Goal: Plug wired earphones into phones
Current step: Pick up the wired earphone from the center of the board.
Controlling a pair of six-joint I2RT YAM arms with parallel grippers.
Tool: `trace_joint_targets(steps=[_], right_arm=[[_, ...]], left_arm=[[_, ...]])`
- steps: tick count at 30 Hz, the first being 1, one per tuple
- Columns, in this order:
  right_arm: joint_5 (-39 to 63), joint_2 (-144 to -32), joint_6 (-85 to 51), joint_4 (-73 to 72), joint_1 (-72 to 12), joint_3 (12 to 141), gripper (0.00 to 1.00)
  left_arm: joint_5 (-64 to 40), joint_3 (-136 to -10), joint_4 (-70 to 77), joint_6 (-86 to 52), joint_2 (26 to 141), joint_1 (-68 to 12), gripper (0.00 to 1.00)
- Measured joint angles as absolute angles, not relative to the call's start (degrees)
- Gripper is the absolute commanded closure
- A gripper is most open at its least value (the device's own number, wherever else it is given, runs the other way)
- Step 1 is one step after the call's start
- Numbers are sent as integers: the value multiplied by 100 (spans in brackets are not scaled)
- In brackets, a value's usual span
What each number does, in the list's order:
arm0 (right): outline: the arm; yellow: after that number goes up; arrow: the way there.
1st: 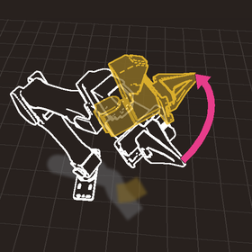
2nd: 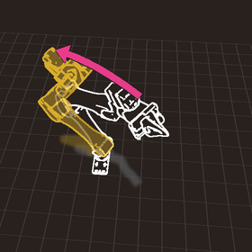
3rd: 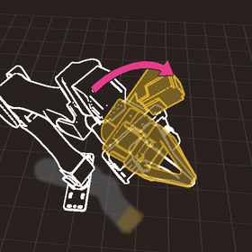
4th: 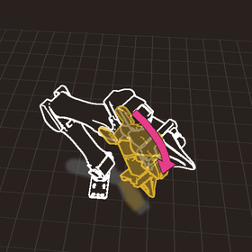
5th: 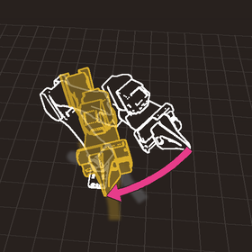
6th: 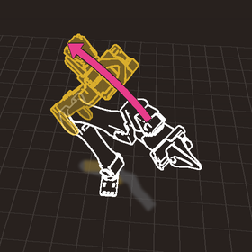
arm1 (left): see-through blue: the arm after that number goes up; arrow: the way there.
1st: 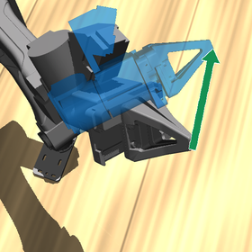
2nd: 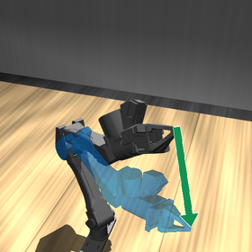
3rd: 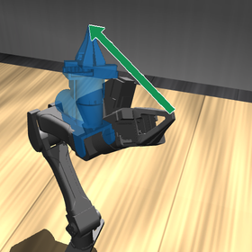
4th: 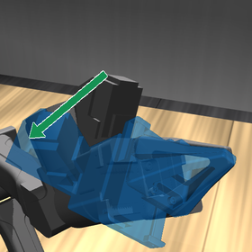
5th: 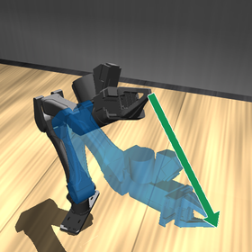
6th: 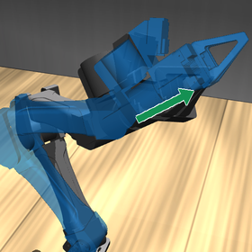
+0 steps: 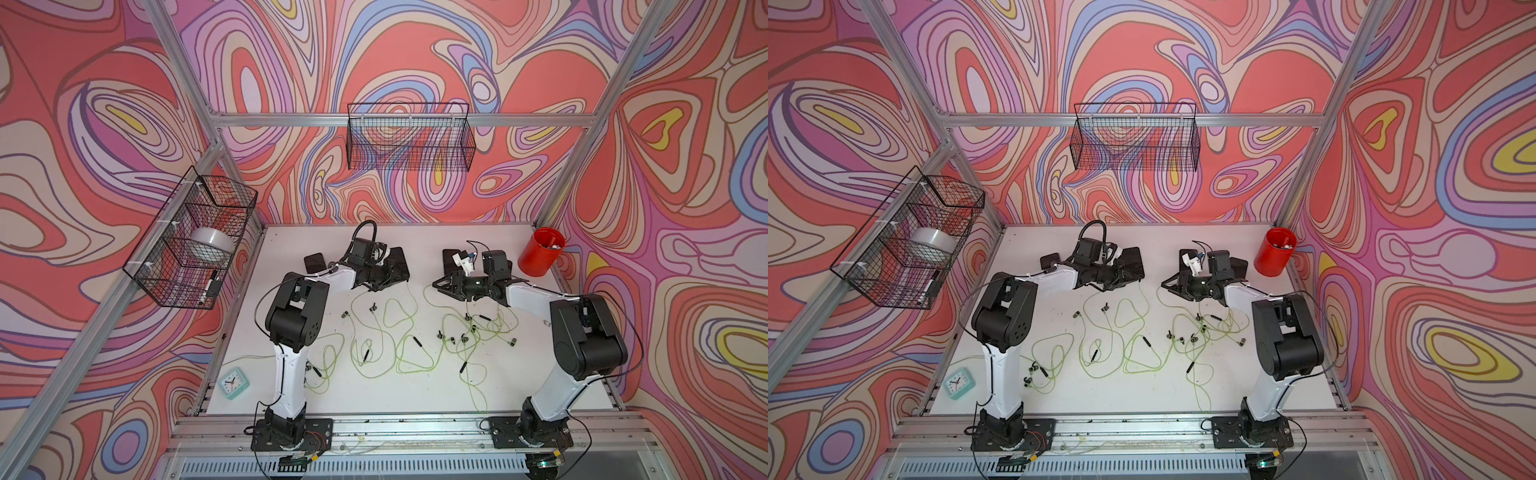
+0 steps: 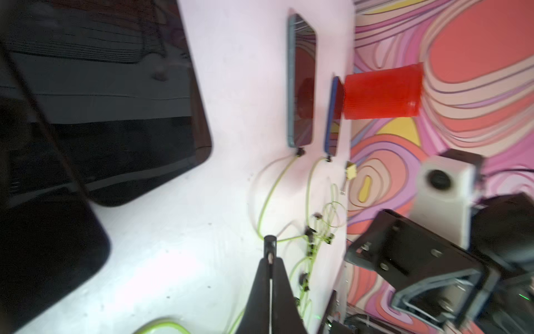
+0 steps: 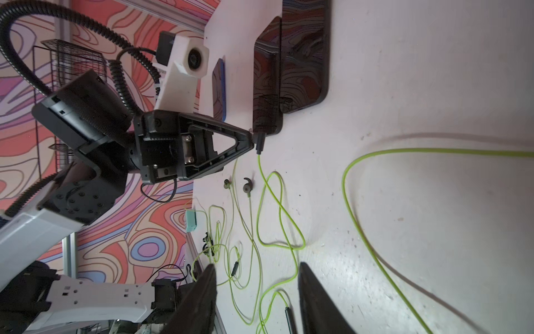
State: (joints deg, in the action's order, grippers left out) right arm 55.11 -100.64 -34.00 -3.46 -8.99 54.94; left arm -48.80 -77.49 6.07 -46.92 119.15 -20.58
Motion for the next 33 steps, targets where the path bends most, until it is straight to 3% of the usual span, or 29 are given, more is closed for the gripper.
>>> trace_joint_targets(steps=[8, 14, 22, 33], right_arm=[[6117, -10416, -4178, -1743, -902, 5468, 71], [6178, -10785, -4989, -2923, -902, 5472, 63], [6171, -11179, -5988, -4313, -937, 5476, 62], [6134, -11185, -6379, -4831, -1026, 5596, 65]], left_arm=[[-5883, -7354, 2705, -6147, 11876, -1951, 100], [-6171, -7262, 4276, -7251, 12049, -2005, 100], [-6204, -7242, 4696, -7575, 12099, -2176, 100], [-6215, -7242, 4694, -7568, 12241, -2265, 100]])
